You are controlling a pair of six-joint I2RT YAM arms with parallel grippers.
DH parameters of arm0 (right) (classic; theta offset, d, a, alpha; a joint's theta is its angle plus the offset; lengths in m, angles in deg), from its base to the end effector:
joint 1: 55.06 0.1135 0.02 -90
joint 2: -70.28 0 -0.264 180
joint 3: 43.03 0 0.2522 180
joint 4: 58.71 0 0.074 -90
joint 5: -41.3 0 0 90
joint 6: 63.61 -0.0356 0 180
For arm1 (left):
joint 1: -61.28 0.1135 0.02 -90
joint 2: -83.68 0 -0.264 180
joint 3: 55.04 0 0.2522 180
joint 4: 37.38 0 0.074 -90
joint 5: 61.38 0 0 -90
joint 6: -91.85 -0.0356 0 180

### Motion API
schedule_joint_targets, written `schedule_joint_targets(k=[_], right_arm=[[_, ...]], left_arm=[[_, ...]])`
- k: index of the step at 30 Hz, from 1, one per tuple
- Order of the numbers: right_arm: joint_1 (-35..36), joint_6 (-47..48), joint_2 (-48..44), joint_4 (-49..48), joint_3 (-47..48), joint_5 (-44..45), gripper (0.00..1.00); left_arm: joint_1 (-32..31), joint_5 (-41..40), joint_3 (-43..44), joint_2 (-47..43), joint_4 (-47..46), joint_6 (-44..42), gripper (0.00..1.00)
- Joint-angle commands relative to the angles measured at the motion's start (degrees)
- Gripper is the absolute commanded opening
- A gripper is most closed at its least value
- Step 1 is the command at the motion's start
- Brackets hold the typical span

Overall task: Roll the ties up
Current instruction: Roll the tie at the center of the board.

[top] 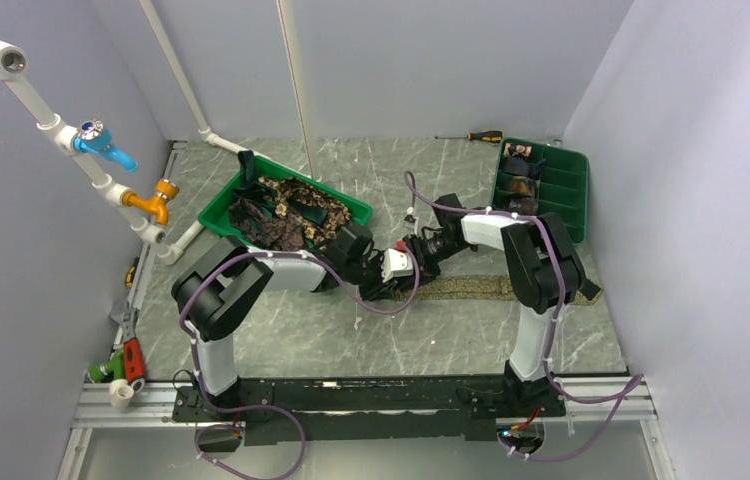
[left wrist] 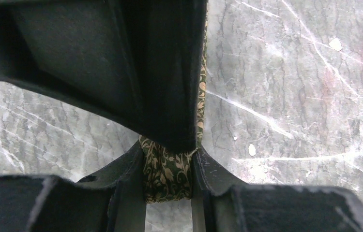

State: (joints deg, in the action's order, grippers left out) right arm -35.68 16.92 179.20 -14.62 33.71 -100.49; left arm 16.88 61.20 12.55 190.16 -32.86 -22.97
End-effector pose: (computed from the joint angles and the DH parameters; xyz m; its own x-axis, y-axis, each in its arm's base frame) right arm 0.3132 0.1398 0.1356 -0.9666 -0.2321 -0.1085 -0.2252 0.5675 0.7919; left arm 0.2486 -0.2703 0.1368 -0.0808 0.5742 -0.8147 0.9949 0.0962 -0.0309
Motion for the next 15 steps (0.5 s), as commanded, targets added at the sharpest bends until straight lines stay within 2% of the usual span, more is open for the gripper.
schedule_joint_targets(k=[1, 2, 4, 5, 8, 11, 15], right_arm=[[0.10, 1.58, 2.83, 1.35, 1.09, 0.42, 0.28], [0.07, 2.33, 3.41, 2.11, 1.17, 1.18, 0.22], [-0.08, 3.70, 4.26, 3.34, 1.49, 3.06, 0.03], [-0.16, 4.59, 4.62, 4.07, 1.71, 4.18, 0.00], [-1.07, 6.12, 4.81, 4.82, 0.91, 8.24, 0.00], [-2.50, 7.50, 5.77, 5.66, 0.07, 12.00, 0.00], [-3.79, 8.14, 7.18, 5.85, -0.58, 14.85, 0.00]], left_arm=[[-0.84, -4.47, -1.19, 2.74, 9.14, -1.46, 0.23], [-0.83, -4.51, -1.11, 2.77, 9.15, -1.46, 0.23], [-0.86, -4.47, -0.97, 2.81, 9.15, -1.59, 0.27], [-0.84, -4.49, -0.96, 2.78, 9.15, -1.62, 0.31], [-0.62, -3.65, -1.29, 2.15, 8.29, -1.76, 0.54], [0.44, -2.52, -0.92, 2.17, 5.59, -1.95, 0.62], [1.43, 0.67, -1.63, 1.52, -0.76, -2.88, 0.68]])
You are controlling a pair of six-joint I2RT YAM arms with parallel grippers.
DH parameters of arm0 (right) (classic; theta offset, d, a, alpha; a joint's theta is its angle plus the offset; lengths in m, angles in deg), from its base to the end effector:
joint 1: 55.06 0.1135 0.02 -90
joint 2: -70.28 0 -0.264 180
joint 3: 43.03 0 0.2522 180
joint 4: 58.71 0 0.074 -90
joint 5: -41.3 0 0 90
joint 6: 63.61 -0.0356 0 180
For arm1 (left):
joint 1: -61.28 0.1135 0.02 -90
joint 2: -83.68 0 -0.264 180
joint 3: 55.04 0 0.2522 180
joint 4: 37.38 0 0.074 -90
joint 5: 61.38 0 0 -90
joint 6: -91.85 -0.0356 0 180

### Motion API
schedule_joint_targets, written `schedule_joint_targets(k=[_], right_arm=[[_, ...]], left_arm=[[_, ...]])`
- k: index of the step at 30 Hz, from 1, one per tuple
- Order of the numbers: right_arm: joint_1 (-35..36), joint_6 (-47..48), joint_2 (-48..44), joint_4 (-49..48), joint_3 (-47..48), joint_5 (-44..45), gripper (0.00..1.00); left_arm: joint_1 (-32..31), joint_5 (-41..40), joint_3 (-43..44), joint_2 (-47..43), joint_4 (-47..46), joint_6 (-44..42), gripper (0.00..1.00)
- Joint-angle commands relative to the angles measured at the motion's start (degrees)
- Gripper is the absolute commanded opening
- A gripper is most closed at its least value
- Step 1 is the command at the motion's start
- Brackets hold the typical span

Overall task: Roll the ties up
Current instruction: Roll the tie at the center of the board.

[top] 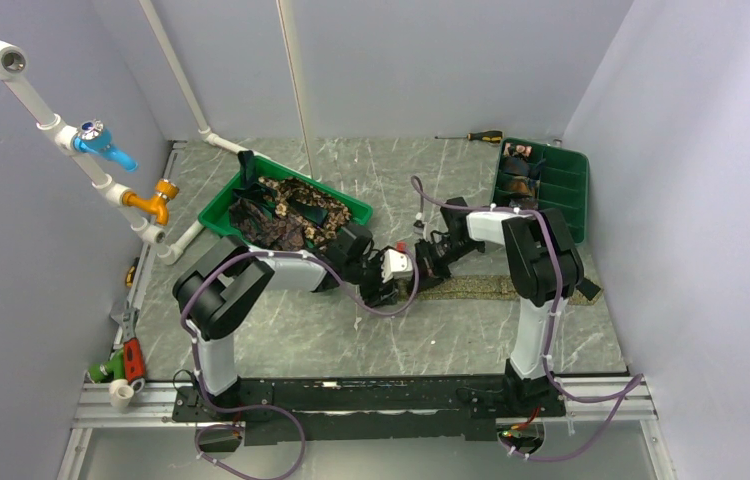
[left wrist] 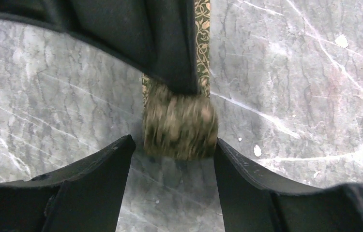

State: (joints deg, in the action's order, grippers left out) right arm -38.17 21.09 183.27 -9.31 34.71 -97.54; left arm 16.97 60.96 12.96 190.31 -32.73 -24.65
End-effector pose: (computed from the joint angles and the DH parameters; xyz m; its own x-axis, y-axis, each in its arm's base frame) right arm 0.3158 0.1239 0.1140 -0.9725 -0.2317 -0.0236 -0.1693 0.6335 0.7550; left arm 0.2503 -0.2709 0.1377 -0.0513 0.5770 -0.8152 0.9965 0.0839 -0.0034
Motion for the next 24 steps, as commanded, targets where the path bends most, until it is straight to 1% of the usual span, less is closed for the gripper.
schedule_joint_targets(k=[1, 4, 6, 11, 14, 16, 17, 20, 22, 23, 24], right_arm=[[-1.54, 4.12, 3.33, 0.76, -1.45, 12.38, 0.00], [-1.96, 4.39, 3.74, 1.01, -1.03, 13.43, 0.00], [-2.00, 4.58, 4.24, 1.19, -0.62, 14.00, 0.00], [-2.03, 4.59, 5.06, 1.64, 0.45, 13.92, 0.00], [-2.05, 4.77, 5.45, 1.80, 0.79, 13.24, 0.00], [-2.00, 4.78, 5.49, 1.80, 1.12, 12.52, 0.00], [-2.09, 4.77, 5.11, 1.43, 1.11, 11.86, 0.00], [-2.00, 4.77, 3.54, 1.57, 1.43, 8.20, 0.00], [-2.11, 6.27, 1.16, 2.68, 1.83, 6.42, 0.00], [-2.12, 6.44, -0.77, 2.94, 1.63, 6.31, 0.02], [-2.31, 6.72, -2.94, 2.99, 1.14, 6.15, 0.09]], left_arm=[[1.40, 1.81, -2.91, 0.78, -3.29, -2.00, 0.68], [1.41, 5.32, -4.84, -0.47, -10.32, -3.25, 0.71], [1.24, 7.01, -4.63, -0.22, -13.03, -3.22, 0.73], [-0.06, 9.16, -3.12, 1.84, -16.20, -4.71, 0.75], [-0.49, 9.98, -1.59, 3.57, -16.42, -4.24, 0.74], [-0.62, 10.20, -0.80, 4.73, -15.84, -3.87, 0.70], [-0.71, 10.57, -0.32, 5.13, -15.10, -3.86, 0.65], [-1.03, 8.46, 1.42, 6.02, -10.84, -3.06, 0.43], [-1.00, 6.13, 1.89, 5.88, -7.67, -2.11, 0.32], [-0.97, 5.23, 2.11, 5.61, -5.71, -1.96, 0.28], [-1.03, 4.13, 2.22, 5.48, -3.59, -1.40, 0.25]])
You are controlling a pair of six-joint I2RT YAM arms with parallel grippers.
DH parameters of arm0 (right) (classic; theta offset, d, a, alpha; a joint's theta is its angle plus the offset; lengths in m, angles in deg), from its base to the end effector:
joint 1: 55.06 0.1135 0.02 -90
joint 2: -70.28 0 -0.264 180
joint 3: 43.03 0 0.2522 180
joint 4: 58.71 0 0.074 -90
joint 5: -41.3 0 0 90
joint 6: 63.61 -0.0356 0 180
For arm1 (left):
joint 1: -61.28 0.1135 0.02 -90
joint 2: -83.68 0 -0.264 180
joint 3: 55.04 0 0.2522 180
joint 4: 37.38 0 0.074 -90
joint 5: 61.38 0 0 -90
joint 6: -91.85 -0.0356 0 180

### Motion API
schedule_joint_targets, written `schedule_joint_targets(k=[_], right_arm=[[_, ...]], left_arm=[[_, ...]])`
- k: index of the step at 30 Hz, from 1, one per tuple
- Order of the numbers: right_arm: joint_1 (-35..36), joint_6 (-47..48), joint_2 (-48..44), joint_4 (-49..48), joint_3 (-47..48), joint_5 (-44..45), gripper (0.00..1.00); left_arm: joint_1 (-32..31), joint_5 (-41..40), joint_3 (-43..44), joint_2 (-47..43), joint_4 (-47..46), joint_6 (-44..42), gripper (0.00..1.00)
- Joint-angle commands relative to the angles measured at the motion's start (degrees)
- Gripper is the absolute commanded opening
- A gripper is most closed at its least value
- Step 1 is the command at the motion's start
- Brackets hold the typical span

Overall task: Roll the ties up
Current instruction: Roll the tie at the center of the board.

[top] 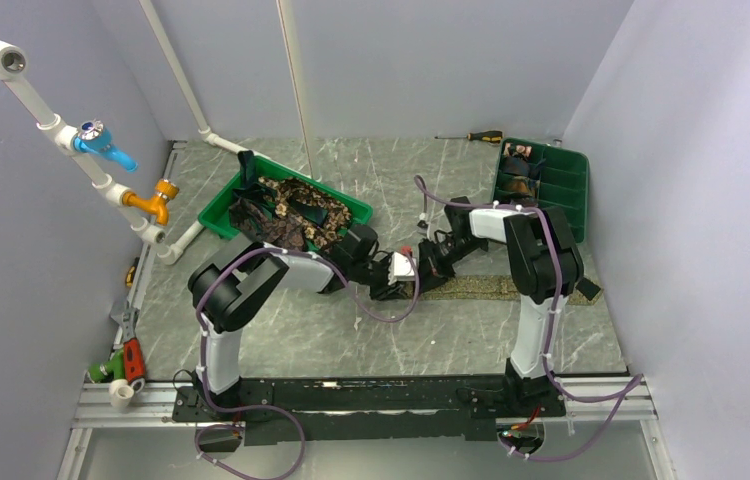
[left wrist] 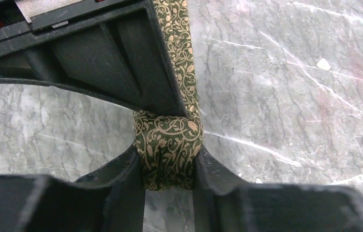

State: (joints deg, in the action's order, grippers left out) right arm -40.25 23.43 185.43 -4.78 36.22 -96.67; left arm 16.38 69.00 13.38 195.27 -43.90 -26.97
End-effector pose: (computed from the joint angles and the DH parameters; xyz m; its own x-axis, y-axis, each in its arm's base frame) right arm 0.3188 0.1117 0.1068 -0.9744 -0.2219 0.0354 -0.1231 0.6591 0.7420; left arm 0.2545 -0.2861 0.1261 0.0662 0.4524 -0.8893 0.9975 -0.0518 0.0479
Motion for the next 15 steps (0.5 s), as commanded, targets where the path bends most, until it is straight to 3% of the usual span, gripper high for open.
schedule_joint_targets(k=[1, 5, 8, 12, 15], right_arm=[[-0.36, 4.67, -7.30, -1.52, -0.92, 5.11, 0.15], [-0.30, 5.09, -12.35, -0.94, -2.46, 3.48, 0.36], [-0.43, 6.75, -14.06, 0.96, -2.58, 1.76, 0.40], [-0.19, 5.63, -16.14, 0.15, -3.94, -1.28, 0.53], [0.47, 3.19, -14.12, -1.99, -4.01, -1.79, 0.54]], left_arm=[[-0.51, -4.95, 1.96, 0.56, 9.60, 1.47, 0.24], [-0.76, -7.88, 2.19, 0.92, 13.91, 4.95, 0.22], [-1.29, -9.26, 1.96, 0.72, 15.04, 5.81, 0.22], [-1.97, -10.14, 2.96, 0.72, 16.69, 5.19, 0.23], [-1.95, -10.47, 3.78, 1.19, 17.51, 4.64, 0.25]])
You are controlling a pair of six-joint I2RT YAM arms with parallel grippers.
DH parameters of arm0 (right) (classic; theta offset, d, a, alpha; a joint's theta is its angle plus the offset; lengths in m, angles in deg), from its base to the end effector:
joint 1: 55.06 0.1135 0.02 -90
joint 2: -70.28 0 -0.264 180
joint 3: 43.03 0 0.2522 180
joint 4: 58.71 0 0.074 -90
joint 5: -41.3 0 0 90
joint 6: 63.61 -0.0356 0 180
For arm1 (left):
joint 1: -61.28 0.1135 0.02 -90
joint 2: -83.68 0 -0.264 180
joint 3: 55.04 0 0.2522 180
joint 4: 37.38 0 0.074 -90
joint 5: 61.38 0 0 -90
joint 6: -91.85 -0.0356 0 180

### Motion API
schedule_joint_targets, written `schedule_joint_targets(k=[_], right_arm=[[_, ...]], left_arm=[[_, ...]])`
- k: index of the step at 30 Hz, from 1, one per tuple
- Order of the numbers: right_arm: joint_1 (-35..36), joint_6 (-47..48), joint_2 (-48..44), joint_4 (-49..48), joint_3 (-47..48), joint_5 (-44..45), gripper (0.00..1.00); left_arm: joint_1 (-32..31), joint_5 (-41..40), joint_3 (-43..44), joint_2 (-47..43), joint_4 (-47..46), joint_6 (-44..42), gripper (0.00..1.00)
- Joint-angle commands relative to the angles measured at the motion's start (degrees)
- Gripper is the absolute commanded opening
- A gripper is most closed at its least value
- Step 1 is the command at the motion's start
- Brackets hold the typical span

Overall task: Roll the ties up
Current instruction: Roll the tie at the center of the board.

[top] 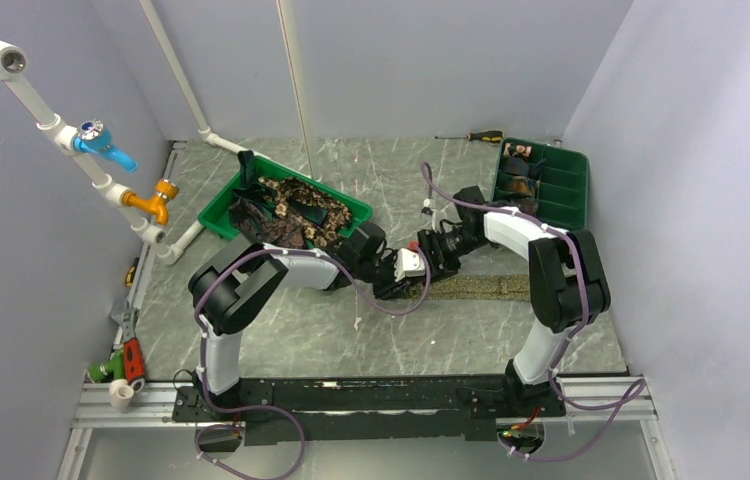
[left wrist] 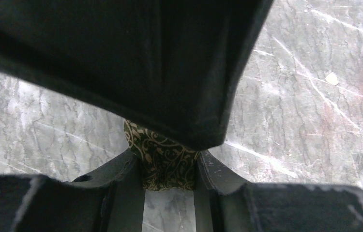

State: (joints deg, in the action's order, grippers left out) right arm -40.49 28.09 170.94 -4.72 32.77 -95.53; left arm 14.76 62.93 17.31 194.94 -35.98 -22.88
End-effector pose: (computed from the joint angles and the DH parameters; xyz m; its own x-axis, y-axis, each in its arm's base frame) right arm 0.3000 0.1048 0.1704 -0.9400 -0.2653 -0.2145 -0.3366 0.6191 0.7095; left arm 0.2544 -0.2974 0.1342 -0.0299 0.5337 -0.8452 0.9993 0.0366 -0.0122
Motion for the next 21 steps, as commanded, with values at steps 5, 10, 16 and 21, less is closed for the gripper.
schedule_joint_targets(k=[5, 10, 16, 21], right_arm=[[0.47, -4.67, 5.57, -4.62, -0.20, -1.98, 0.16], [-2.34, -2.77, 7.18, -2.36, -1.35, 0.34, 0.00], [-5.24, 0.06, 10.90, -0.30, -2.58, 2.55, 0.00], [-6.18, 1.30, 13.44, 1.15, -0.54, 7.02, 0.00]], left_arm=[[-0.43, -4.20, 1.00, 1.97, 10.57, -0.49, 0.33], [-0.21, -3.66, -0.27, 1.01, 8.34, -2.14, 0.59], [1.14, -1.34, -2.05, -1.67, -2.98, -1.59, 0.98], [1.10, 1.20, -7.42, -7.94, -16.33, -1.22, 0.99]])
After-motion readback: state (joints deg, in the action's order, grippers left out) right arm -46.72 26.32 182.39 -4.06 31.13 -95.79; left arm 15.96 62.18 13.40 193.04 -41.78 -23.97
